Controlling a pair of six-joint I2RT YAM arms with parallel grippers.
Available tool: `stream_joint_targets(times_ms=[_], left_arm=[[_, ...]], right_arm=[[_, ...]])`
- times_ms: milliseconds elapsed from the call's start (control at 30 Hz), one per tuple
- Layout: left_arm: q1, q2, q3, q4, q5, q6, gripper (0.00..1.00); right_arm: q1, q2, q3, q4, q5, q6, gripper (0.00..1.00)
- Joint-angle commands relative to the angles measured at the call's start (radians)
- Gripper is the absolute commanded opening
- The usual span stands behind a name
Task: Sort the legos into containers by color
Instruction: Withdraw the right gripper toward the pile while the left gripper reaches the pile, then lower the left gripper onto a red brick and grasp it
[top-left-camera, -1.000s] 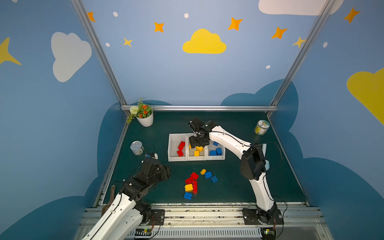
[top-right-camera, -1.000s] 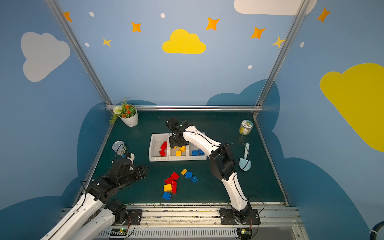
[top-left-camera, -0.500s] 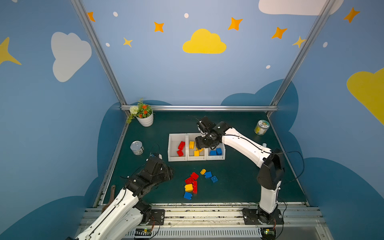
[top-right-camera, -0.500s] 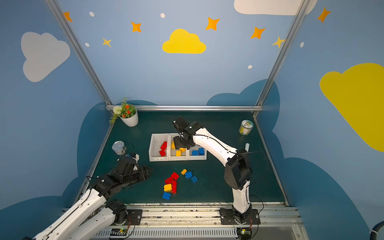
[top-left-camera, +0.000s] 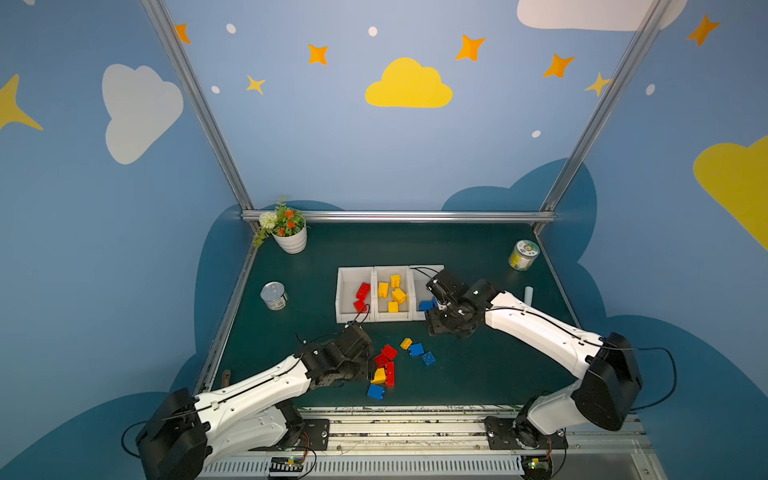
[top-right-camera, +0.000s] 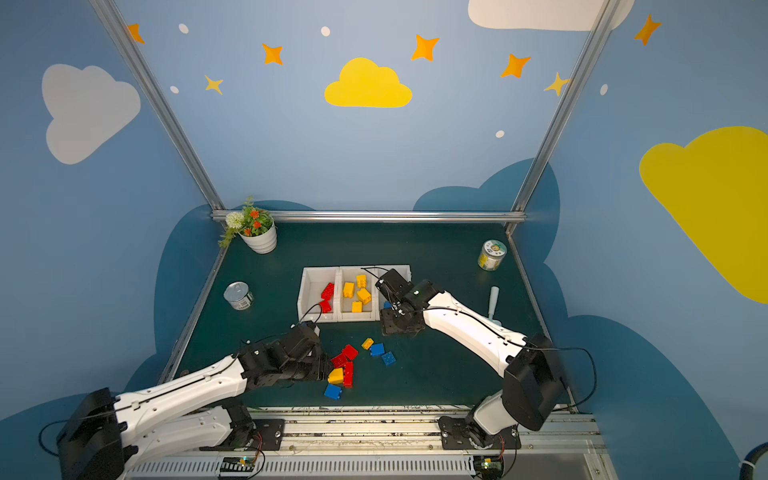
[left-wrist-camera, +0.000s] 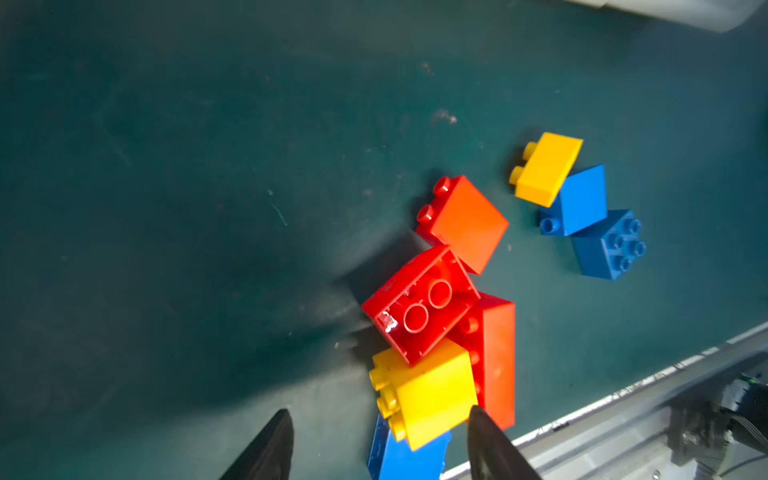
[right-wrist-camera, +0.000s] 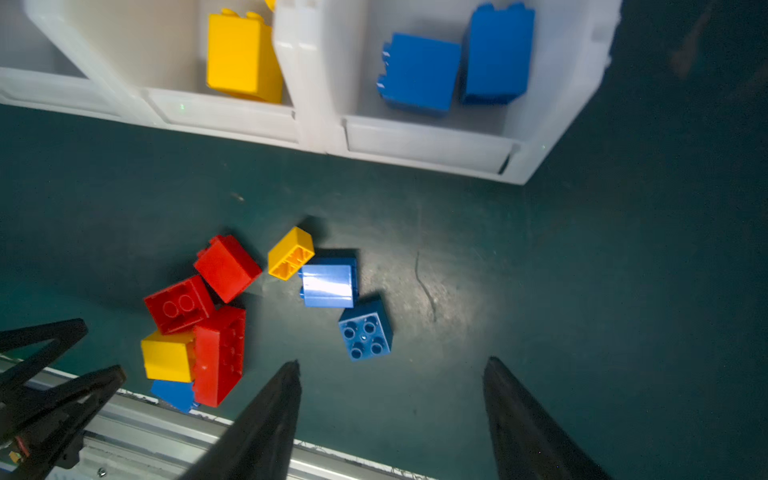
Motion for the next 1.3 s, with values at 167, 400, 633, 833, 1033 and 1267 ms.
stream_joint_targets(times_ms=[167,400,633,833,1033,1267], left_arm=[[-0.005,0.170,0.132,-0.034,-0.017,0.115,0.67],[-0.012,0.279,0.207,-0.101,-0.017,0.213,0.65],[-0.029,0.370,0.253,-0.124,-0.002,0.281,0.64],[-0.032,0.441,0.292,-0.128,-0.025,0.302,0.63],[-0.033,0.512,0.344,-0.147,-0.048,0.324,0.58],[-0.034,0.533,0.345,-0.171,-0.089,0.328,0.54]], right_arm=[[-0.016,-0.071,-0.081,0.027,-0.004,0.061,0.70],[-0.027,-0.086,-0.095,0.032,-0.012,0.061,0.70],[-0.032,-0.091,-0.107,0.038,-0.015,0.064,0.70],[-0.035,-0.095,-0.111,0.038,-0.017,0.064,0.70],[-0.037,-0.096,-0.114,0.038,-0.020,0.066,0.70],[-0.039,-0.101,-0.124,0.038,-0.018,0.068,0.70]])
